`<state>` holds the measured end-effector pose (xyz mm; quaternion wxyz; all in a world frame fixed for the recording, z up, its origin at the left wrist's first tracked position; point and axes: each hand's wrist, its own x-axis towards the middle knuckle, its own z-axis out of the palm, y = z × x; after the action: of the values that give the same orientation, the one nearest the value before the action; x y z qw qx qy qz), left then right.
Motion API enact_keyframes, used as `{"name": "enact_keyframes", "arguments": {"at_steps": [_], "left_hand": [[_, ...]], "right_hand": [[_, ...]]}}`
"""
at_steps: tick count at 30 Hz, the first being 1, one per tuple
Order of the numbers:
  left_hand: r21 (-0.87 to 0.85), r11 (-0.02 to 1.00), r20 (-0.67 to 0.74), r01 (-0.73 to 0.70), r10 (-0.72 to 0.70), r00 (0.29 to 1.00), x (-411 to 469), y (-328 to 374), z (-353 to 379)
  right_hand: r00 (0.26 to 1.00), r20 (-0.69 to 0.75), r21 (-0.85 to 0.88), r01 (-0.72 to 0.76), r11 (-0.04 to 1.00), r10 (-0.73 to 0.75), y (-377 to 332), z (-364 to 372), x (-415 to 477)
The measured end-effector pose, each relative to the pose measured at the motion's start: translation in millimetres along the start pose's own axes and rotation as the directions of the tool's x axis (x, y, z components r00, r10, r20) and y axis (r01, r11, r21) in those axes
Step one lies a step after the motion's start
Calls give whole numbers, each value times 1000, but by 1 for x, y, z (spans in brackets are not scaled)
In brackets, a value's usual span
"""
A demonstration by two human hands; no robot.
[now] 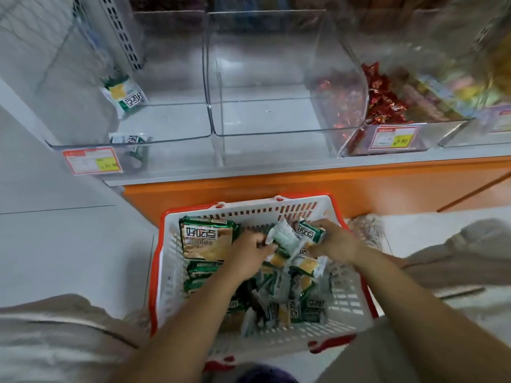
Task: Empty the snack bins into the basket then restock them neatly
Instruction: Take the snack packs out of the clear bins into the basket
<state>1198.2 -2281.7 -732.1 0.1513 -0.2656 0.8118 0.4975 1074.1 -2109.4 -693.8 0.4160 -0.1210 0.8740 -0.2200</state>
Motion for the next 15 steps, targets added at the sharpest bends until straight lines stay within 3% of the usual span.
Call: {"name": "enact_keyframes", "arguments": {"at_steps": [2,4,6,8,9,12,15], "left_hand": [[-10,997,8,71,-71,997,6,-12,23],[-45,994,39,101,-99,994,3,-21,30],[-33,998,67,57,-55,996,-6,-23,23],[8,1000,17,14,-14,1000,-10,-19,5],[33,999,-26,-11,12,1000,-12,-15,-7],[39,994,-174,-101,106,979,-33,12,-56],[70,965,-367,-252,260,893,-66,40,-119]], "right_hand": [[997,13,54,-71,996,70,29,21,13],[999,-15,42,-50,998,50,44,36,15],[995,-101,69,-15,998,21,50,38,17],[984,-174,162,2,987,27,45,35,18],[971,-237,121,32,992,-3,35,29,16],[900,-406,50,192,980,-156,-5,13,0],[797,-487,136,474,870,-358,-64,1,-27]]}}
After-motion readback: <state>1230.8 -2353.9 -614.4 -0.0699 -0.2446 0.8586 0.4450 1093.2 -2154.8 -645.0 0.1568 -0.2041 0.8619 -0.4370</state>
